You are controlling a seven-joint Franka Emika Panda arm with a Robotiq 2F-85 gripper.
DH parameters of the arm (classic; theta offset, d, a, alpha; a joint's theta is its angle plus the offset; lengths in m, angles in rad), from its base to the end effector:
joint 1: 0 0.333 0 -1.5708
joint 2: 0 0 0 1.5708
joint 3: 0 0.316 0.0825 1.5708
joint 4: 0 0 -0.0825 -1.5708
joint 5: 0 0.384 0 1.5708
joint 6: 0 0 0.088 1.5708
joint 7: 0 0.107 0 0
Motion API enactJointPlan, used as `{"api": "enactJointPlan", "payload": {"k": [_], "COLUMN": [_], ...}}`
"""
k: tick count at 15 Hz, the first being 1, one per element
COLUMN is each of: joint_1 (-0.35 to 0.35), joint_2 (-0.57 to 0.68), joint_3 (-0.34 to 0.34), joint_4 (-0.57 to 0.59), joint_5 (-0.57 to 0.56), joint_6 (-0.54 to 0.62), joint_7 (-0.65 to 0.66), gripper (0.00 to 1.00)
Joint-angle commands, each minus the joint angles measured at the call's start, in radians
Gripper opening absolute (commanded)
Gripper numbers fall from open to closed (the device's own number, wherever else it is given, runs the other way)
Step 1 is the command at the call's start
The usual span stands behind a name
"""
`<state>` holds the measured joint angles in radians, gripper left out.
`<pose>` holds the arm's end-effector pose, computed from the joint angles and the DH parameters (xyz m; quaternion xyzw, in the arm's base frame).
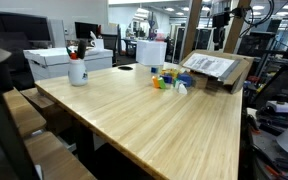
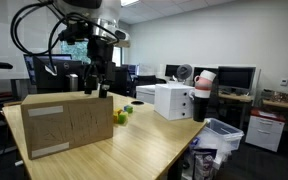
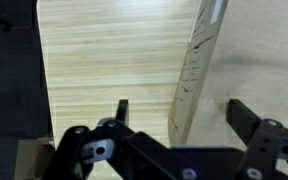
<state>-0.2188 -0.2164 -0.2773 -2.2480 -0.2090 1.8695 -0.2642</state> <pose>0.3995 -0.2381 0.4393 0.9917 -0.0706 -0.1023 0.0321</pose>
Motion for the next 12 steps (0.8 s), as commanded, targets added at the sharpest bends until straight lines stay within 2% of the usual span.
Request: {"api": "enactJointPlan", "payload": {"k": [1,12], "joint_1": [0.003,0.021], "joint_2": [-0.011,0.029], "joint_3": [0.017,0.036], "joint_4": [-0.022,-0.003], "joint_5": [-0.008,0.014], "joint_6": [0.041,0.101], "joint_7": [0.013,0.001], "gripper": [1.0,1.0]}}
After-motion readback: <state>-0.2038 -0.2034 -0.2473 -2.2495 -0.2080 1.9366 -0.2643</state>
